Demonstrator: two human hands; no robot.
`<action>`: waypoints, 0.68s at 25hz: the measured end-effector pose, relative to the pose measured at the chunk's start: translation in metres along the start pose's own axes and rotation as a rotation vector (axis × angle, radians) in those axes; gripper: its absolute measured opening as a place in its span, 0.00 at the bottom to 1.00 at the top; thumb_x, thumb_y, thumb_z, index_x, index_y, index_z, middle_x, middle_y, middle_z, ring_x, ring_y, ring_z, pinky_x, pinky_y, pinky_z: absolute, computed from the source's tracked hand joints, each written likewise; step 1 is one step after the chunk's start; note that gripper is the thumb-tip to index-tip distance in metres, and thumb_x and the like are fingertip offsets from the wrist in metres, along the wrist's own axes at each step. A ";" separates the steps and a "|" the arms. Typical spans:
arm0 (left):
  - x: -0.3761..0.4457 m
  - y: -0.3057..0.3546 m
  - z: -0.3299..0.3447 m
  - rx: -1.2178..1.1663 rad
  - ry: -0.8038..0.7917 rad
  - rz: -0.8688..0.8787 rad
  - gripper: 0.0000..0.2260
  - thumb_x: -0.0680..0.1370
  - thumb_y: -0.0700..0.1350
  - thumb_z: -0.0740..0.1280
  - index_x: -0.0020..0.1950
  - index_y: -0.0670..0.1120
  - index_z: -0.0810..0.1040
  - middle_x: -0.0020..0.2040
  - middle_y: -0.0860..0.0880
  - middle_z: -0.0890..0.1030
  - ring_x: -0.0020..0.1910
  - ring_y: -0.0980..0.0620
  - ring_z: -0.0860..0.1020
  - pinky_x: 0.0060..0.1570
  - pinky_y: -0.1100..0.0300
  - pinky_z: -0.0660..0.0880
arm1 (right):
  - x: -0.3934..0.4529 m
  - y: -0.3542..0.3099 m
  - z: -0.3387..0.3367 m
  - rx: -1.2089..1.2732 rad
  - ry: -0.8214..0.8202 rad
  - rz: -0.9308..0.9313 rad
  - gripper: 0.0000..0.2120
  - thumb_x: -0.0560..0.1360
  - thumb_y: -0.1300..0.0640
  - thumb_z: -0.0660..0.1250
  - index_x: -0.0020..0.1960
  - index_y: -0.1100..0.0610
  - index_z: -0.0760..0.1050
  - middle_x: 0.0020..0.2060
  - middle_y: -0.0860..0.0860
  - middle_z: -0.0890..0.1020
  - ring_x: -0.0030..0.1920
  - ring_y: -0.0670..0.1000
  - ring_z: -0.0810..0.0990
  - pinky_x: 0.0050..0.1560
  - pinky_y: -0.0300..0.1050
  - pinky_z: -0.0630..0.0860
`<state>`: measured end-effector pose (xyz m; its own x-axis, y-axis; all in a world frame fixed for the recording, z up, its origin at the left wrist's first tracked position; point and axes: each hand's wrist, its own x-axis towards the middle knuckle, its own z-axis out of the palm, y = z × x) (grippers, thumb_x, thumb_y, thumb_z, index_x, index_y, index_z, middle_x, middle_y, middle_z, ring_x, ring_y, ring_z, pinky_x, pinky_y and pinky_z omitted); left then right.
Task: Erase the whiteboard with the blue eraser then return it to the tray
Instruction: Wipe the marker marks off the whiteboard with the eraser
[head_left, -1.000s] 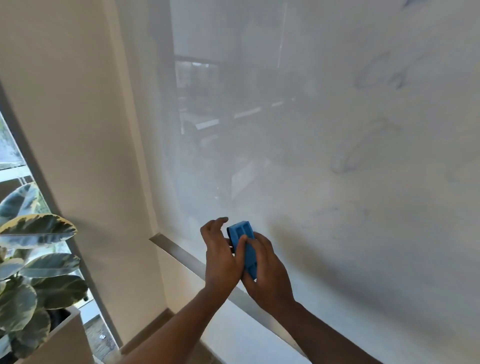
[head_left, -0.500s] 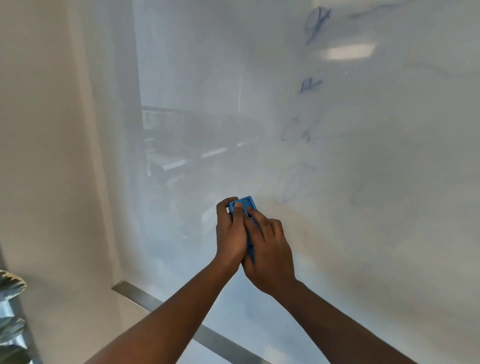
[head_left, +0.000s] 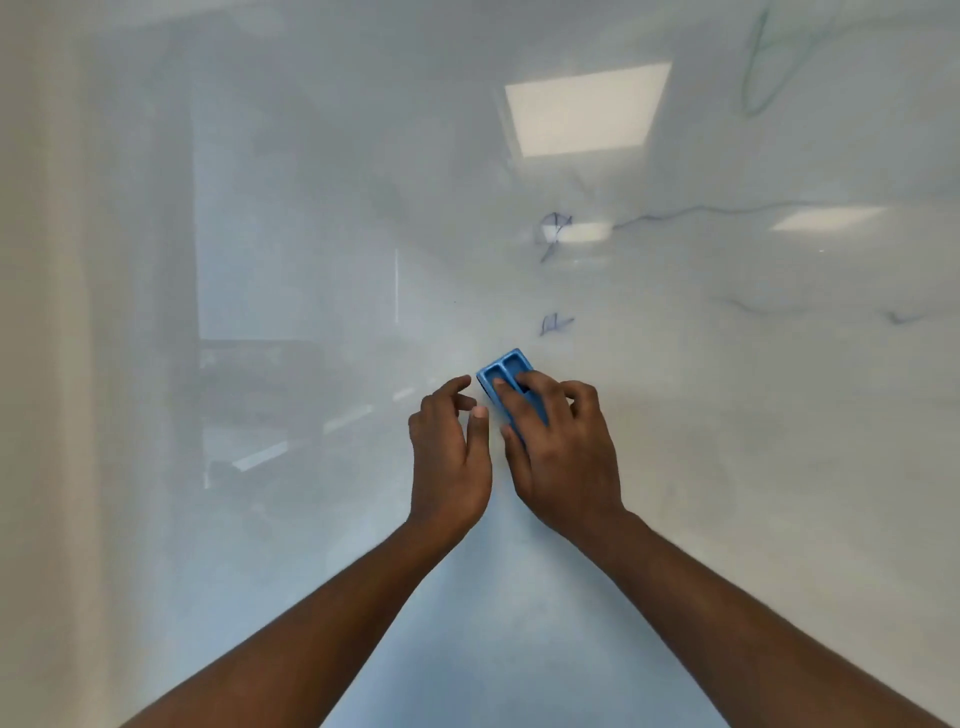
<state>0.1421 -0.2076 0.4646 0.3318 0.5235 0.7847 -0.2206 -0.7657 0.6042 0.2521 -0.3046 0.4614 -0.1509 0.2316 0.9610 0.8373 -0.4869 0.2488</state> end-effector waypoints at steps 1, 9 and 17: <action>0.013 -0.005 -0.004 0.109 0.026 0.082 0.18 0.87 0.46 0.60 0.78 0.48 0.69 0.67 0.50 0.76 0.69 0.50 0.70 0.66 0.57 0.70 | 0.010 0.008 -0.002 -0.031 0.004 -0.005 0.23 0.82 0.51 0.63 0.76 0.54 0.71 0.69 0.53 0.75 0.56 0.59 0.74 0.53 0.51 0.78; 0.117 -0.014 -0.012 0.547 0.027 0.549 0.29 0.86 0.48 0.62 0.86 0.44 0.59 0.87 0.45 0.59 0.87 0.42 0.53 0.85 0.42 0.53 | 0.072 0.049 -0.022 -0.126 0.050 0.093 0.29 0.79 0.52 0.70 0.75 0.65 0.70 0.66 0.60 0.78 0.59 0.61 0.78 0.61 0.55 0.78; 0.136 -0.042 0.014 0.551 0.196 0.644 0.31 0.86 0.53 0.54 0.88 0.48 0.53 0.88 0.51 0.53 0.88 0.48 0.49 0.86 0.45 0.51 | 0.168 0.062 -0.023 -0.050 0.230 0.327 0.31 0.75 0.57 0.74 0.76 0.60 0.70 0.67 0.53 0.79 0.64 0.56 0.75 0.65 0.49 0.75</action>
<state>0.2095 -0.1092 0.5440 0.1200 -0.0574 0.9911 0.1815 -0.9802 -0.0787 0.2664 -0.3151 0.6412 0.0004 -0.1344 0.9909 0.8349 -0.5454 -0.0743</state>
